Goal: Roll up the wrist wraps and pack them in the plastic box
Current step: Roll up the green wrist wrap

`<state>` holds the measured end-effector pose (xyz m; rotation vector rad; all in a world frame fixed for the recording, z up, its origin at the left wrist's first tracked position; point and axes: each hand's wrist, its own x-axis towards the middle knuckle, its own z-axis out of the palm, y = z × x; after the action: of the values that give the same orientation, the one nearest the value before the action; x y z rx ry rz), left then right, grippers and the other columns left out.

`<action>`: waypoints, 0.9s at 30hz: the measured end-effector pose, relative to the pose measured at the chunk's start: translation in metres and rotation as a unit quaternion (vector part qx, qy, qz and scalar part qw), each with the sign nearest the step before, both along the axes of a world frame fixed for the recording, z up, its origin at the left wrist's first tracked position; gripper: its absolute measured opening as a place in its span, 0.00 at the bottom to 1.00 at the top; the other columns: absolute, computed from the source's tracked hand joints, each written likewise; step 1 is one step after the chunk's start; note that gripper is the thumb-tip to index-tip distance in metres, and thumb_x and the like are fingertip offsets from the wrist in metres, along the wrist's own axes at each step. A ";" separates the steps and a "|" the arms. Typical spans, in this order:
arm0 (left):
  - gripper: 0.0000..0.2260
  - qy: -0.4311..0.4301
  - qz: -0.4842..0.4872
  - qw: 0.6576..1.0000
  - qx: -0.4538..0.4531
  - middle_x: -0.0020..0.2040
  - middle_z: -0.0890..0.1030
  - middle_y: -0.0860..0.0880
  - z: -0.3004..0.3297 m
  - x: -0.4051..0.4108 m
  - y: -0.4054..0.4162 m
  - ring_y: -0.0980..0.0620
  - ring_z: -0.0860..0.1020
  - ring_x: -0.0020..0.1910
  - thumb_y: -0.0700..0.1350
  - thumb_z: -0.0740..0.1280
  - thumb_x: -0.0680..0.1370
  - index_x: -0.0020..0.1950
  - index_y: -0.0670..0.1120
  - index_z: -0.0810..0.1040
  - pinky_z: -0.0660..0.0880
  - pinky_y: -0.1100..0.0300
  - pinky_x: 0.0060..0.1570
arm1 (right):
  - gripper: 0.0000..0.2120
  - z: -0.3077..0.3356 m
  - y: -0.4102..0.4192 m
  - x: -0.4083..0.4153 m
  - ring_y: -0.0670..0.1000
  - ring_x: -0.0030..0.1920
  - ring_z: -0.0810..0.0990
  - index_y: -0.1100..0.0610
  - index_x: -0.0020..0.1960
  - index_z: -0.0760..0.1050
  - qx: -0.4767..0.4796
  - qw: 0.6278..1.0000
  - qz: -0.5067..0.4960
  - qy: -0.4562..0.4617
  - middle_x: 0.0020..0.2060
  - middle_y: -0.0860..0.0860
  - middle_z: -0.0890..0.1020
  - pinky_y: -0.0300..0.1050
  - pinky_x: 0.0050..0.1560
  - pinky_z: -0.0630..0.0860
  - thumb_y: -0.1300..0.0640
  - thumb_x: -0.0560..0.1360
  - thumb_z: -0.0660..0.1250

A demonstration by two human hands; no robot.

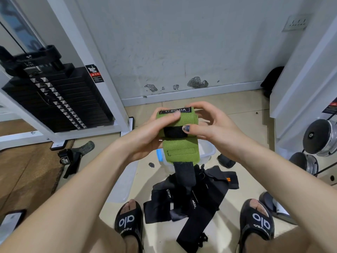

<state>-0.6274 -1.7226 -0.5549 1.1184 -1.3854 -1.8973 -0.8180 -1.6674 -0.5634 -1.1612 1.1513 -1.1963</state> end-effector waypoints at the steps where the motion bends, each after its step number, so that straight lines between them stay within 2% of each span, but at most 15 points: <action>1: 0.25 -0.013 0.001 1.000 0.006 0.59 0.84 0.45 0.001 -0.001 0.001 0.48 0.85 0.56 0.60 0.74 0.74 0.65 0.50 0.73 0.83 0.53 0.52 | 0.24 0.001 0.000 0.000 0.58 0.59 0.84 0.53 0.62 0.78 -0.012 1.000 0.001 0.015 0.60 0.56 0.81 0.54 0.64 0.80 0.66 0.69 0.78; 3: 0.31 -0.037 -0.002 0.999 0.011 0.65 0.82 0.45 0.003 -0.001 0.001 0.46 0.83 0.63 0.67 0.68 0.77 0.72 0.49 0.71 0.83 0.51 0.56 | 0.26 0.002 0.000 0.000 0.56 0.55 0.84 0.51 0.62 0.77 -0.031 0.999 0.007 0.043 0.61 0.55 0.81 0.52 0.64 0.79 0.67 0.68 0.78; 4: 0.31 -0.039 -0.002 0.999 0.013 0.66 0.82 0.46 0.003 -0.002 0.002 0.47 0.83 0.63 0.67 0.67 0.78 0.73 0.50 0.70 0.83 0.51 0.55 | 0.27 0.003 0.000 -0.001 0.54 0.54 0.84 0.51 0.62 0.77 -0.043 0.997 0.009 0.060 0.61 0.55 0.80 0.51 0.65 0.78 0.70 0.68 0.78; 6: 0.27 -0.033 0.007 0.999 0.018 0.67 0.82 0.46 0.004 -0.002 0.004 0.47 0.84 0.61 0.62 0.67 0.79 0.73 0.50 0.69 0.83 0.52 0.52 | 0.28 0.004 0.001 -0.001 0.53 0.57 0.82 0.52 0.62 0.76 -0.062 0.994 0.009 0.088 0.60 0.56 0.80 0.48 0.67 0.77 0.74 0.69 0.75; 8: 0.26 -0.018 0.018 0.999 0.019 0.67 0.81 0.43 0.003 -0.001 0.005 0.43 0.82 0.64 0.58 0.69 0.78 0.72 0.49 0.69 0.82 0.46 0.59 | 0.29 0.004 0.001 0.001 0.54 0.62 0.81 0.51 0.62 0.76 -0.067 0.993 0.006 0.096 0.60 0.55 0.80 0.46 0.68 0.76 0.75 0.69 0.75; 10: 0.25 -0.001 0.025 1.000 0.015 0.65 0.82 0.41 0.004 -0.001 0.006 0.40 0.81 0.64 0.55 0.70 0.78 0.72 0.48 0.70 0.79 0.41 0.63 | 0.32 0.003 0.001 0.002 0.54 0.61 0.82 0.50 0.66 0.74 -0.050 0.994 -0.001 0.094 0.62 0.52 0.79 0.48 0.65 0.78 0.73 0.69 0.77; 11: 0.24 0.005 0.028 1.000 0.013 0.64 0.83 0.41 0.005 -0.001 0.005 0.39 0.83 0.62 0.54 0.70 0.78 0.71 0.47 0.71 0.81 0.40 0.61 | 0.34 0.003 0.000 0.002 0.53 0.59 0.83 0.50 0.68 0.73 -0.034 0.995 -0.006 0.088 0.63 0.52 0.78 0.49 0.63 0.80 0.72 0.69 0.77; 13: 0.17 0.014 0.039 0.999 0.009 0.58 0.85 0.43 0.006 -0.003 0.005 0.42 0.85 0.53 0.52 0.69 0.80 0.66 0.48 0.72 0.85 0.46 0.49 | 0.35 0.002 0.000 0.004 0.54 0.57 0.85 0.51 0.72 0.69 -0.001 0.998 -0.006 0.056 0.63 0.53 0.79 0.49 0.56 0.82 0.72 0.70 0.76; 15: 0.12 0.023 0.057 0.998 0.000 0.53 0.85 0.46 0.005 -0.006 0.004 0.47 0.85 0.48 0.51 0.69 0.81 0.62 0.49 0.73 0.84 0.51 0.47 | 0.32 0.002 0.002 0.008 0.51 0.52 0.86 0.52 0.71 0.70 0.039 0.999 -0.004 0.014 0.62 0.55 0.81 0.42 0.46 0.82 0.71 0.73 0.74; 17: 0.12 0.028 0.071 0.997 -0.013 0.53 0.85 0.46 0.004 -0.008 0.002 0.47 0.85 0.49 0.50 0.69 0.81 0.61 0.49 0.73 0.83 0.51 0.49 | 0.27 0.001 0.005 0.011 0.49 0.47 0.87 0.54 0.69 0.71 0.091 0.995 -0.009 -0.034 0.56 0.55 0.84 0.40 0.42 0.81 0.68 0.75 0.74; 19: 0.14 0.031 0.079 0.996 -0.030 0.55 0.85 0.45 0.002 -0.008 0.000 0.47 0.85 0.50 0.49 0.70 0.81 0.64 0.49 0.72 0.83 0.49 0.51 | 0.21 0.001 0.007 0.012 0.50 0.44 0.87 0.58 0.67 0.73 0.150 0.987 -0.004 -0.063 0.48 0.54 0.86 0.40 0.40 0.81 0.64 0.76 0.73; 21: 0.16 0.037 0.092 0.994 -0.048 0.53 0.85 0.47 0.000 -0.007 -0.002 0.48 0.85 0.48 0.48 0.70 0.81 0.66 0.50 0.70 0.82 0.52 0.46 | 0.16 0.000 0.008 0.012 0.52 0.43 0.86 0.63 0.65 0.74 0.185 0.979 0.024 -0.086 0.49 0.55 0.87 0.42 0.41 0.83 0.63 0.79 0.71; 23: 0.15 0.037 0.103 0.991 -0.077 0.50 0.86 0.49 -0.002 -0.008 -0.001 0.50 0.84 0.45 0.47 0.70 0.81 0.65 0.53 0.69 0.81 0.56 0.42 | 0.11 -0.003 0.008 0.014 0.49 0.40 0.85 0.66 0.62 0.76 0.182 0.977 0.038 -0.100 0.47 0.56 0.86 0.40 0.40 0.82 0.64 0.81 0.67; 25: 0.14 0.020 0.099 0.985 -0.138 0.51 0.85 0.48 -0.006 -0.010 0.001 0.51 0.84 0.46 0.45 0.70 0.82 0.65 0.54 0.69 0.81 0.58 0.43 | 0.08 -0.005 0.008 0.016 0.46 0.35 0.84 0.65 0.60 0.78 0.178 0.979 0.025 -0.098 0.43 0.54 0.85 0.36 0.34 0.79 0.66 0.82 0.65; 27: 0.15 -0.033 0.076 0.968 -0.238 0.54 0.83 0.48 -0.011 -0.011 0.004 0.53 0.83 0.49 0.44 0.70 0.82 0.65 0.54 0.70 0.80 0.59 0.45 | 0.07 -0.007 0.009 0.019 0.46 0.36 0.85 0.64 0.55 0.79 0.181 0.976 0.022 -0.114 0.41 0.53 0.86 0.36 0.34 0.79 0.67 0.82 0.63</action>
<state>-0.6384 -1.7184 -0.5659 1.0157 -1.6263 -1.3301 -0.7992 -1.6585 -0.5708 -0.7479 1.1051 -1.0046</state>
